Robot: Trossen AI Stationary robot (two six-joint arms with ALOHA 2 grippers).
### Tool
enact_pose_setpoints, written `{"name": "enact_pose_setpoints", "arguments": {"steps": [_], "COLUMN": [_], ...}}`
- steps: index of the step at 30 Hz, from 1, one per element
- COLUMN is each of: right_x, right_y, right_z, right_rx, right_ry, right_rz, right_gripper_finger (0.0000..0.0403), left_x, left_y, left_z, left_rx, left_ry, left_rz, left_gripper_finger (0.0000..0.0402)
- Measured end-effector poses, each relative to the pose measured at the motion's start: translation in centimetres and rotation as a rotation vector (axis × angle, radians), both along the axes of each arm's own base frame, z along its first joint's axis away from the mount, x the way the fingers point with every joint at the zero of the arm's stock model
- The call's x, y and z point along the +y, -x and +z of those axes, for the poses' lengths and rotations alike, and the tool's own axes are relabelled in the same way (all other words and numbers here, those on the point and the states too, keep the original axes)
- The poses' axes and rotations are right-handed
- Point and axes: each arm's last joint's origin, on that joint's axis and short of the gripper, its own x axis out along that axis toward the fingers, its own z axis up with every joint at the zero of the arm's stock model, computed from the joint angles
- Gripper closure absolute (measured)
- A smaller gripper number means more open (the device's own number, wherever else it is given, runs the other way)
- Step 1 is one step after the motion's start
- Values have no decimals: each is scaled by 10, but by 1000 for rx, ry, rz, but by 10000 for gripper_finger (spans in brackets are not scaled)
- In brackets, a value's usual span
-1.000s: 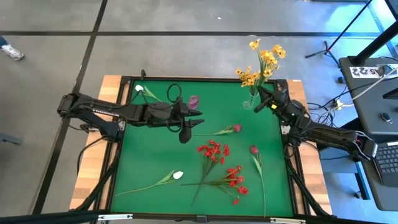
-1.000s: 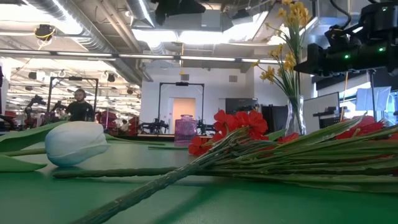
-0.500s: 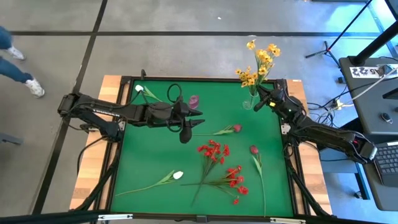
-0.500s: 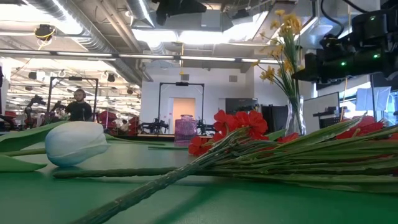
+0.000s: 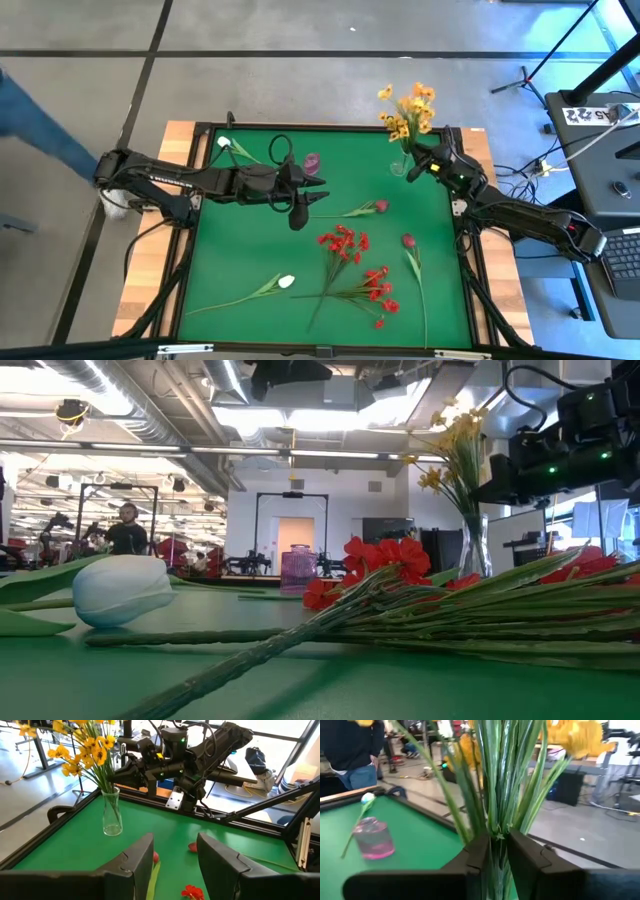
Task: Sort flowers into vase by color
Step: Put the yellow flowers into the transparent vase, then put the top white flower into the transparent vase
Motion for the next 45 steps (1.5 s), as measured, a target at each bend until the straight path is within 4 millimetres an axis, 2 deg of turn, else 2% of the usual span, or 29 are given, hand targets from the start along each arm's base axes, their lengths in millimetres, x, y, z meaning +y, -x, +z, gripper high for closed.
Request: {"name": "enact_pose_setpoints", "arguments": {"steps": [11,24,31,37,41,45], "right_x": [2,2,3,7,11,14], "right_y": [-1,-1,-1,4,9,12], "right_z": [-1,-3,-3,13,32,39], "right_rx": [5,22,118,185,157,144], "right_ry": [-9,-23,-102,-169,-170,-169], "right_rz": [77,73,88,94,91,122], "right_gripper_finger": [324,183,149,146,146,145], "left_x": [0,0,0,1,1,1], "left_y": [0,0,1,2,2,2], "left_z": [0,-1,-3,-5,-6,-6], "left_rx": [0,6,31,61,67,66], "left_ry": [0,3,1,-7,-8,-8], "left_rz": [0,1,2,23,25,25], "left_gripper_finger": [256,256,256,256,256,256]}}
